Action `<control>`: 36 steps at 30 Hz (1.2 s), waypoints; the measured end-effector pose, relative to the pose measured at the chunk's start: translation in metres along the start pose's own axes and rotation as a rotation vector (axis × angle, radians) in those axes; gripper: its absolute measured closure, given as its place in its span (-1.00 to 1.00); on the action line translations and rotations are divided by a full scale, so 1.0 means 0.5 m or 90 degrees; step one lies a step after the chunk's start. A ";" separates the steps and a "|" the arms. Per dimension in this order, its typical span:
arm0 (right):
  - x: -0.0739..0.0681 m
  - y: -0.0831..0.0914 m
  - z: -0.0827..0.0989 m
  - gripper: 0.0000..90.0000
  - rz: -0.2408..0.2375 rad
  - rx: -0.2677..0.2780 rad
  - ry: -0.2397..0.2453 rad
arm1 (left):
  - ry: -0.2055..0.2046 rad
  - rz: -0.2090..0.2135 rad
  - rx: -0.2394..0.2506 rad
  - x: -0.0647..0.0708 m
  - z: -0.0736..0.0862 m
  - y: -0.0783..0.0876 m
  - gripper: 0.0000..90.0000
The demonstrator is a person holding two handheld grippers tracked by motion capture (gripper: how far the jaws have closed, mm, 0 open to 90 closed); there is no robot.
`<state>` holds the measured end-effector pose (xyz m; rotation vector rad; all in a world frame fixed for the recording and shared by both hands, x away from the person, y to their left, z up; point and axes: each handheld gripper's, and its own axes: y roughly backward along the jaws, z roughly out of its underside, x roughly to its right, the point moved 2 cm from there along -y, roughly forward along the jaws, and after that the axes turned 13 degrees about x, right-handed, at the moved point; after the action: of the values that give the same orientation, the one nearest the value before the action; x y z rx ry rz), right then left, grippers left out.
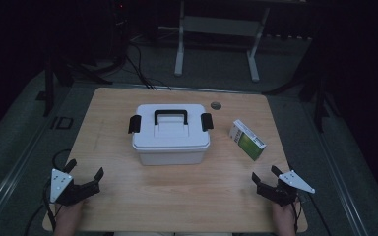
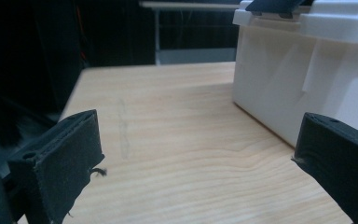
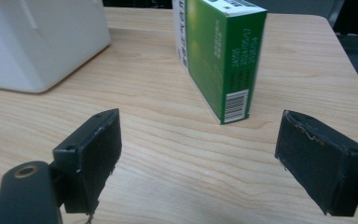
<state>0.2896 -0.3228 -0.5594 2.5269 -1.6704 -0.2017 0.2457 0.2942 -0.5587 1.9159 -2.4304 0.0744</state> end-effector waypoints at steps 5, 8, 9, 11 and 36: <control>-0.015 -0.002 0.002 -0.70 -0.034 -0.005 -0.019 | 0.044 0.033 -0.016 -0.005 -0.005 0.000 -0.99; -0.031 -0.011 -0.001 -0.72 -0.064 -0.013 -0.038 | 0.043 0.058 -0.022 0.004 -0.008 -0.002 -0.98; -0.037 -0.014 -0.003 -0.73 -0.061 -0.017 -0.031 | 0.039 0.061 -0.023 0.007 -0.009 -0.003 -0.99; -0.049 -0.021 -0.005 -0.72 -0.085 -0.019 -0.030 | 0.039 0.078 -0.019 0.011 -0.009 -0.003 -0.98; -0.120 -0.221 -0.043 0.51 -0.172 -0.076 0.053 | 0.036 0.139 -0.107 0.027 0.011 -0.179 0.12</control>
<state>0.3701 -0.2242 -0.5529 2.6224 -1.2451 -0.2072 0.3296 0.2598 -0.5623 1.5560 -2.5093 -0.0640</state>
